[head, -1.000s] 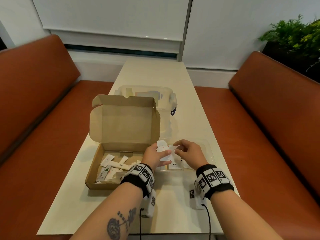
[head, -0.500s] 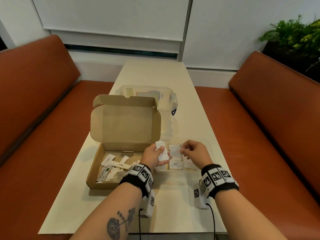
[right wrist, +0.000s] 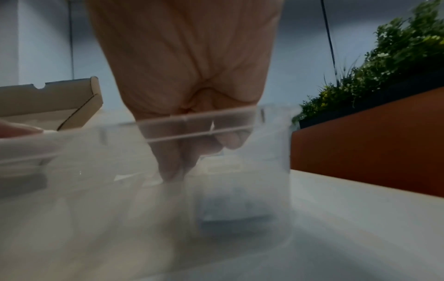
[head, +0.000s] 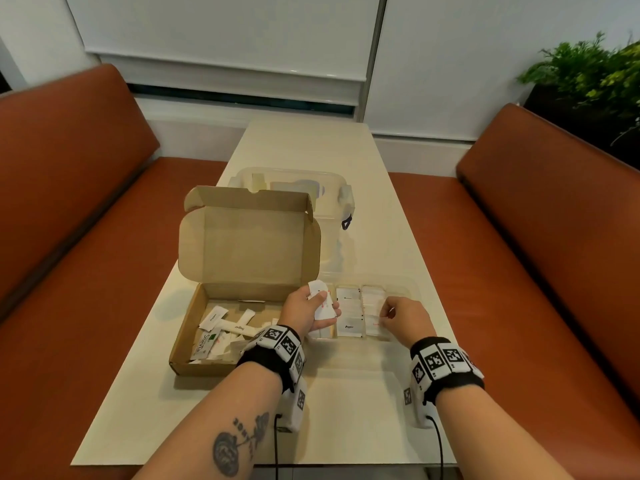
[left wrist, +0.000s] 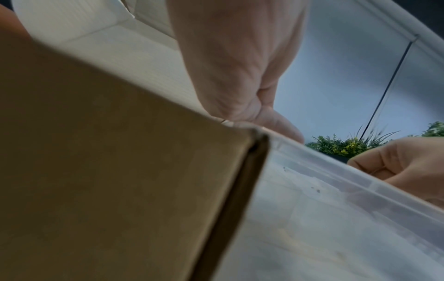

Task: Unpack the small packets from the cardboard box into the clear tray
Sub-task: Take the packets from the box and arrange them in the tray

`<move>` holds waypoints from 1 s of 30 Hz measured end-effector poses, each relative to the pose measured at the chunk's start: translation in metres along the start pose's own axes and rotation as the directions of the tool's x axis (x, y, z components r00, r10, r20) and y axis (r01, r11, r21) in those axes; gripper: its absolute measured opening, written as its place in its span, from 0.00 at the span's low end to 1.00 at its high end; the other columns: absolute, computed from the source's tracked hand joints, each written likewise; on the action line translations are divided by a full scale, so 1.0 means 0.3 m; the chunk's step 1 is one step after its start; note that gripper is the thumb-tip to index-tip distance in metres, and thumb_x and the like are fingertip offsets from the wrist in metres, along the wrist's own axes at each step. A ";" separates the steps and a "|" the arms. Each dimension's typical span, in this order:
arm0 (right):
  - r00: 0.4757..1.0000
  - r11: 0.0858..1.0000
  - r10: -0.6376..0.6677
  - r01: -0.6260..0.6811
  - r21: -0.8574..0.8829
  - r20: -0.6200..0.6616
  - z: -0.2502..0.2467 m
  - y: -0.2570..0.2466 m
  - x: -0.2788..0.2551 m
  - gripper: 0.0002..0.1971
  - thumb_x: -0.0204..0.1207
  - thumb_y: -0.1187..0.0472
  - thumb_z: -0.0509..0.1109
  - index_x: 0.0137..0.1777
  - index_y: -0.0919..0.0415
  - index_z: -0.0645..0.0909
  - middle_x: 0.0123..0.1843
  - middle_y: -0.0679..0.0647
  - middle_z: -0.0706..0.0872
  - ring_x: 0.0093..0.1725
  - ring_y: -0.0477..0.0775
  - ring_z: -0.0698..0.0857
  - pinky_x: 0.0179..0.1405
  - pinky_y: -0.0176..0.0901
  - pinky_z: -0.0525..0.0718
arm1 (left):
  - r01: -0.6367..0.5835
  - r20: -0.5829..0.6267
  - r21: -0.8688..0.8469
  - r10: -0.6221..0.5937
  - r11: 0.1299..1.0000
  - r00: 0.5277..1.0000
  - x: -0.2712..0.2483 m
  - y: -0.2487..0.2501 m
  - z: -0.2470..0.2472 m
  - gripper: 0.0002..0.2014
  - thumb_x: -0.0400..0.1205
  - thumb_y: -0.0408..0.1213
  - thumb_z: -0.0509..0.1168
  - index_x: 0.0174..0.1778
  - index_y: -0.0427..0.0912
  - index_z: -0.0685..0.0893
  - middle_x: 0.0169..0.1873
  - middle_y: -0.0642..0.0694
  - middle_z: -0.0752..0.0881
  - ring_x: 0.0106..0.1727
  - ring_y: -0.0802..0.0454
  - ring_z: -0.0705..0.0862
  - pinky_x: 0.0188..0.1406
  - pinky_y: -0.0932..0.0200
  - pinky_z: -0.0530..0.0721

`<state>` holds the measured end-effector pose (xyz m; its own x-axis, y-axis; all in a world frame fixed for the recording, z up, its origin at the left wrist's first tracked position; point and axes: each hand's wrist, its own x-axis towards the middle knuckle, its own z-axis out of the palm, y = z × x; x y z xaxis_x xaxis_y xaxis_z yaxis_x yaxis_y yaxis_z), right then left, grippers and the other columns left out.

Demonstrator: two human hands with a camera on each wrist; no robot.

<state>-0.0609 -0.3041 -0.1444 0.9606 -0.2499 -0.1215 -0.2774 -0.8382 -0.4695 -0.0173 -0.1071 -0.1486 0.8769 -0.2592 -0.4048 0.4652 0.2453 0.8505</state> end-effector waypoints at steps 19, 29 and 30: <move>0.984 0.943 -0.162 0.175 -0.285 0.068 0.023 0.009 0.020 0.20 0.72 0.69 0.66 0.27 0.50 0.61 0.33 0.48 0.73 0.39 0.51 0.73 0.29 0.35 0.65 | -0.005 0.008 0.047 0.004 0.999 1.000 0.009 -0.006 -0.005 0.05 0.87 0.31 0.59 0.53 0.40 0.79 0.41 0.36 0.86 0.40 0.43 0.88 0.28 0.58 0.87; 0.990 0.945 -0.129 0.140 -0.295 0.057 0.035 0.005 0.032 0.19 0.72 0.68 0.65 0.27 0.50 0.62 0.35 0.48 0.74 0.38 0.52 0.75 0.35 0.37 0.70 | -0.001 0.010 0.039 0.001 0.999 1.000 0.010 -0.005 -0.004 0.06 0.86 0.30 0.58 0.58 0.37 0.77 0.46 0.33 0.84 0.41 0.43 0.87 0.27 0.59 0.87; 0.990 0.945 -0.125 0.139 -0.295 0.064 0.034 0.005 0.032 0.19 0.72 0.68 0.66 0.28 0.50 0.62 0.34 0.47 0.73 0.38 0.52 0.76 0.35 0.37 0.69 | -0.005 0.010 0.036 0.005 0.999 1.000 0.010 -0.006 -0.004 0.07 0.86 0.30 0.59 0.58 0.37 0.77 0.46 0.33 0.84 0.41 0.43 0.87 0.27 0.59 0.87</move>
<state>-0.0519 -0.3028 -0.1550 0.9868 -0.1113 -0.1176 -0.1336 -0.9700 -0.2029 -0.0153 -0.1072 -0.1517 0.8779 -0.2674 -0.3972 0.4559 0.2129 0.8642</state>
